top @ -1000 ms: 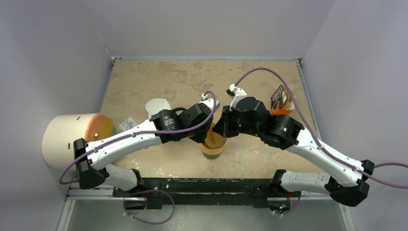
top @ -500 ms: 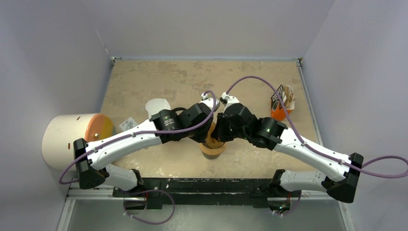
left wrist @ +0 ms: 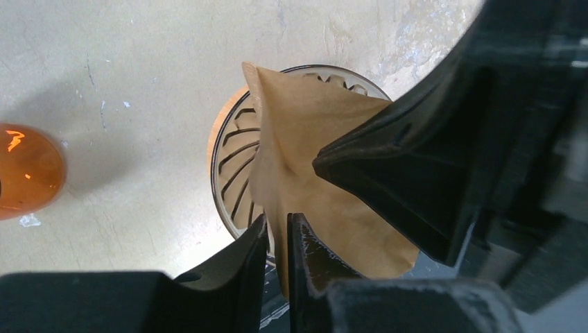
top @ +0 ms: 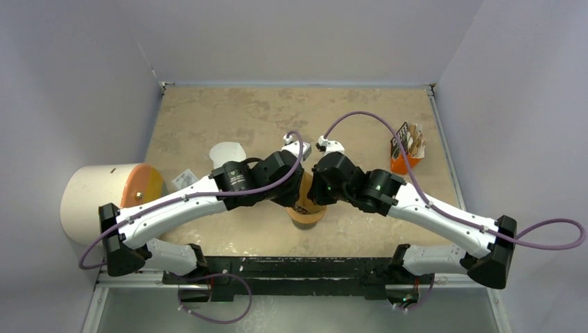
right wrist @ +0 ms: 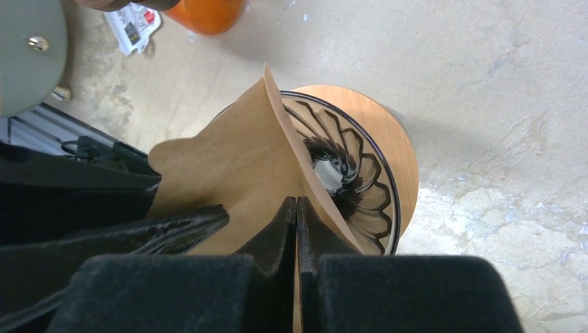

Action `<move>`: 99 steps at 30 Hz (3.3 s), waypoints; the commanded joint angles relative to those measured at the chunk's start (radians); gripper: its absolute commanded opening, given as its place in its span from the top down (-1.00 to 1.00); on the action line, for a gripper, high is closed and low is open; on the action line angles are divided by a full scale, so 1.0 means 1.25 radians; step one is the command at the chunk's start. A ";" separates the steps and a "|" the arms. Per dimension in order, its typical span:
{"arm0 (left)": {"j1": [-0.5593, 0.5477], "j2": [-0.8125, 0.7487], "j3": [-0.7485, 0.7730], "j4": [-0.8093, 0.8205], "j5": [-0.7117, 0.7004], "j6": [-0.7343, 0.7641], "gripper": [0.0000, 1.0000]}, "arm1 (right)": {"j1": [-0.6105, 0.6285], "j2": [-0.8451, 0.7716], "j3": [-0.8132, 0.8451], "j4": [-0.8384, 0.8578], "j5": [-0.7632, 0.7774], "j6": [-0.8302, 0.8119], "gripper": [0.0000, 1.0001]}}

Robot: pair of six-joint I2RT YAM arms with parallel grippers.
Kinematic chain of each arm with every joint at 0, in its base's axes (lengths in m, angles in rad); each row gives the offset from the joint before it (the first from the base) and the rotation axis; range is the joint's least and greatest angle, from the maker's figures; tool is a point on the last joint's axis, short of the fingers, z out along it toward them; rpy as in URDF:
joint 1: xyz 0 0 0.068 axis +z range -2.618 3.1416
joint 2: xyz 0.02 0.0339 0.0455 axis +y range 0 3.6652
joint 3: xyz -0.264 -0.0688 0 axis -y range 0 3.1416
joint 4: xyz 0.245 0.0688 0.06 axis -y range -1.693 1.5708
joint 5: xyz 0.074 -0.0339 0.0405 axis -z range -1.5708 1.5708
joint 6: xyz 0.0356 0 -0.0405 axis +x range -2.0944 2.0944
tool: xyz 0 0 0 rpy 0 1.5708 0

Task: Place the coffee filter in the dripper
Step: Place the coffee filter in the coffee dripper.

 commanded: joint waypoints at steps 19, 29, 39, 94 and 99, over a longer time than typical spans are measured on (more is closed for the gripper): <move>-0.003 -0.221 -0.039 0.046 -0.122 0.041 0.23 | 0.005 0.120 0.138 -0.104 0.038 -0.020 1.00; -0.003 -0.328 -0.098 0.060 -0.178 0.099 0.23 | 0.005 0.186 0.173 -0.133 0.015 -0.009 1.00; -0.004 -0.387 -0.152 0.081 -0.193 0.155 0.23 | 0.004 0.257 0.233 -0.224 0.001 -0.012 1.00; -0.004 -0.418 -0.164 0.056 -0.229 0.231 0.21 | 0.005 0.258 0.227 -0.236 0.013 -0.019 -0.10; -0.003 -0.417 -0.168 0.058 -0.229 0.232 0.21 | 0.005 0.256 0.233 -0.232 0.006 -0.034 -0.15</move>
